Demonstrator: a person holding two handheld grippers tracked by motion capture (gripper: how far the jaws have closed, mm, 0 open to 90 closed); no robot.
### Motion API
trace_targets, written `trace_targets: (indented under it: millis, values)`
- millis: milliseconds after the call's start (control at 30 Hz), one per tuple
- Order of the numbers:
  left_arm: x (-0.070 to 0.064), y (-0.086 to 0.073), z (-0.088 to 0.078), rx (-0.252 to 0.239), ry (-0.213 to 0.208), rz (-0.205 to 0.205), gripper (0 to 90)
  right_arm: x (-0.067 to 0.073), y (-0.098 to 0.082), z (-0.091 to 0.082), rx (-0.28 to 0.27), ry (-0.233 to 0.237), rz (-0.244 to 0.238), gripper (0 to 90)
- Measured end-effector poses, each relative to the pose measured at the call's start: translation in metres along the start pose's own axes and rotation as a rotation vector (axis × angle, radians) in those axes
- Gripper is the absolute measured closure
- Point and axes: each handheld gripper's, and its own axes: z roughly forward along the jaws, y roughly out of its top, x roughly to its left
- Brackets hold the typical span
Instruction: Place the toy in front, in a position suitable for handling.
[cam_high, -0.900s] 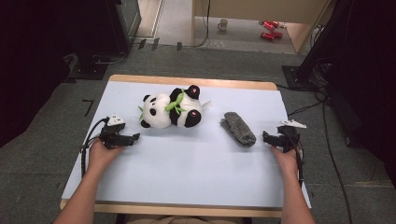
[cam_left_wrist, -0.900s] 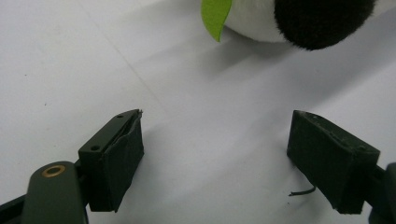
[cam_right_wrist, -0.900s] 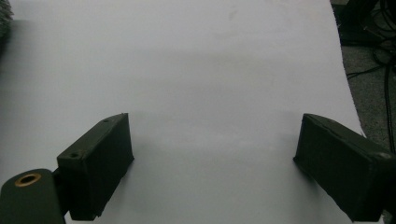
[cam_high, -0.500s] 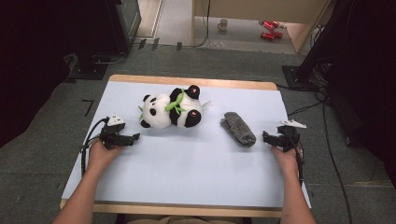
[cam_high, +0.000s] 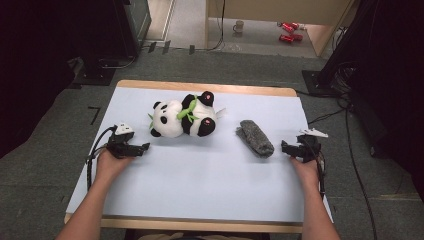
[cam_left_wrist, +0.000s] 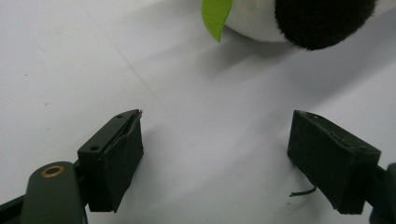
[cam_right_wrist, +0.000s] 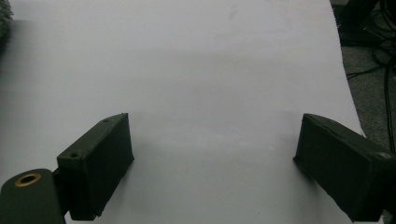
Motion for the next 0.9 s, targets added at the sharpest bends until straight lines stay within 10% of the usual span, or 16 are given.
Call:
trace_targets:
  millis: [900]
  values:
    - [-0.002,0.021,-0.028,-0.034,0.008,-0.016,26.4,0.0,0.0,0.0,0.002,-0.001,-0.002,10.1]
